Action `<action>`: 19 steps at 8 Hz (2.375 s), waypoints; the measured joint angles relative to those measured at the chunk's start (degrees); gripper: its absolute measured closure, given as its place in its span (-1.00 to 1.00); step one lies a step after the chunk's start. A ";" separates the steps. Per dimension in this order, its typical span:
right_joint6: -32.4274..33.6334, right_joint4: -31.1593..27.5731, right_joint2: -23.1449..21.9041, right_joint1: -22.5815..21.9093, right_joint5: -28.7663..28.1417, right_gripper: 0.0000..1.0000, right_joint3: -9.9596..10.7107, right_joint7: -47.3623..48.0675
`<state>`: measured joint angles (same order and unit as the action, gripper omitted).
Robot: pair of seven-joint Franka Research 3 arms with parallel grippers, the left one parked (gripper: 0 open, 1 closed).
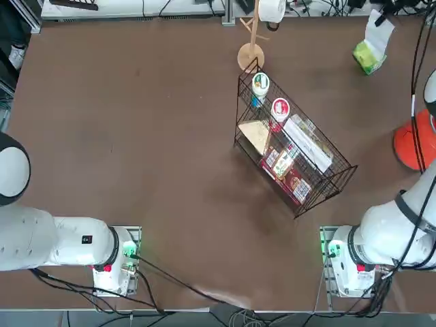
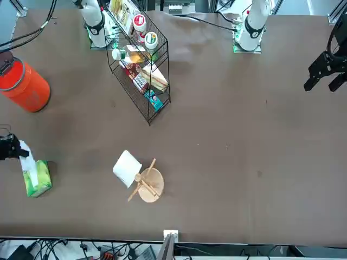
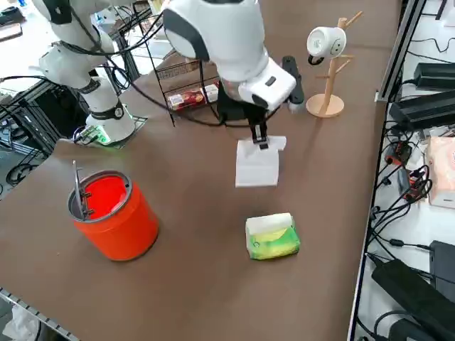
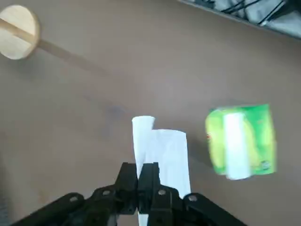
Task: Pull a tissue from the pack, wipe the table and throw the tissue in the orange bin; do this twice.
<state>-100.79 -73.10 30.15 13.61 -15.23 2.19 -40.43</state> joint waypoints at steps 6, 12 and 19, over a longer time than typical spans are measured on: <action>-0.70 -16.30 -11.59 -10.95 0.50 0.97 -0.18 25.32; -24.42 -39.39 -18.20 -22.21 0.55 0.97 -0.55 44.79; -29.24 -55.93 -22.93 -27.67 0.56 0.97 -0.63 48.87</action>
<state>-130.03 -129.03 7.22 -14.06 -14.67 1.57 8.45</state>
